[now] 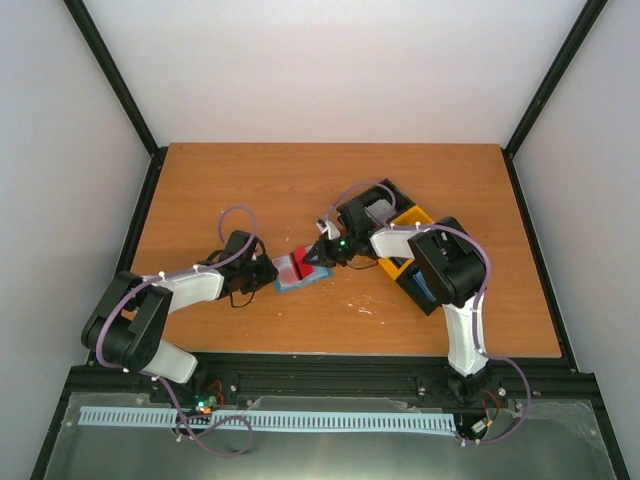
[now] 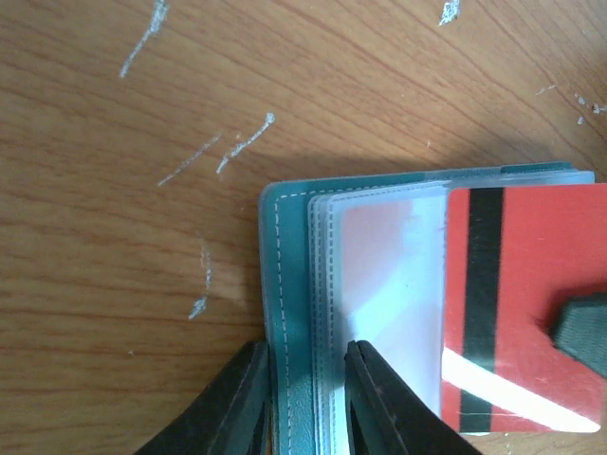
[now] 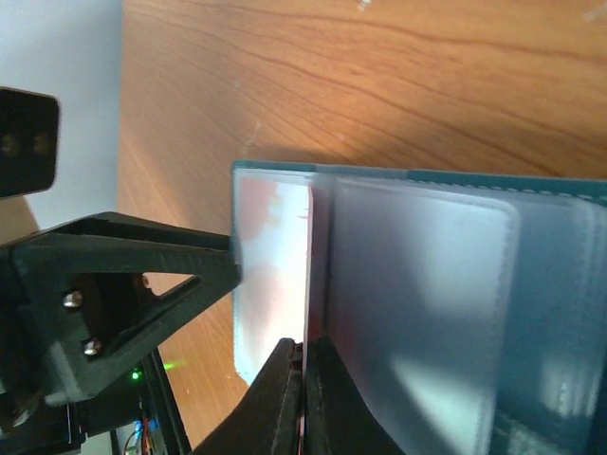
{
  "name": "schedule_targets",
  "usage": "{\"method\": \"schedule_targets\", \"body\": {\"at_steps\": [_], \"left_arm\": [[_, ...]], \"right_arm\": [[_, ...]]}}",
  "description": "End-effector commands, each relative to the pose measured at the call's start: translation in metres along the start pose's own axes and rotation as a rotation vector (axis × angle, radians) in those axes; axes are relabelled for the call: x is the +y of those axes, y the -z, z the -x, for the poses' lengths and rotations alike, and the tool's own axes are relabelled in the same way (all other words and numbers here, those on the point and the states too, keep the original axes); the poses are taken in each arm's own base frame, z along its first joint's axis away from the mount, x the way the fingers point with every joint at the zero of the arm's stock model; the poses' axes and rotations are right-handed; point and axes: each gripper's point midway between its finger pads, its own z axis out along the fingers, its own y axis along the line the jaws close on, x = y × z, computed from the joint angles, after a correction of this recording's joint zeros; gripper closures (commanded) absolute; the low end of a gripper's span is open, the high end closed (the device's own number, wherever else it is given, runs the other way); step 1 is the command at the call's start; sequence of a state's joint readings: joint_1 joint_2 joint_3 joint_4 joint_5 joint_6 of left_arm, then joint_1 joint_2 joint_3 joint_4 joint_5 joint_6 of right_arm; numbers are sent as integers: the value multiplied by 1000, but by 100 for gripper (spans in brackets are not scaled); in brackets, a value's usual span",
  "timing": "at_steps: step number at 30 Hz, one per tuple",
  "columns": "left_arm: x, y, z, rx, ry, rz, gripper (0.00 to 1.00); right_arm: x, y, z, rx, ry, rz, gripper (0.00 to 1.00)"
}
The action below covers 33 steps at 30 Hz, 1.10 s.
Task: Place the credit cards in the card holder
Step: Insert the credit card into the card holder.
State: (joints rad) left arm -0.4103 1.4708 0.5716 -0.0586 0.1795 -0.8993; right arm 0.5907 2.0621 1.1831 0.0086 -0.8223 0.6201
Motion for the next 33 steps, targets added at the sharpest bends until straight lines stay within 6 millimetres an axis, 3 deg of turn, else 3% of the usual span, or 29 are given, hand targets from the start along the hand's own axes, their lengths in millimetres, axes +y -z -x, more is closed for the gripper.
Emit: {"method": "schedule_targets", "body": {"at_steps": [1, 5, 17, 33], "left_arm": [[15, -6, -10, 32, -2, 42, 76], [15, -6, -10, 32, -4, 41, 76], [15, -6, -9, 25, -10, 42, 76], [10, -9, -11, 42, -22, 13, 76]], "right_arm": [[-8, -11, -6, 27, -38, -11, 97], [-17, -7, -4, 8, -46, -75, 97], [-15, 8, 4, -34, -6, -136, 97], [-4, -13, -14, 61, -69, 15, 97]]}}
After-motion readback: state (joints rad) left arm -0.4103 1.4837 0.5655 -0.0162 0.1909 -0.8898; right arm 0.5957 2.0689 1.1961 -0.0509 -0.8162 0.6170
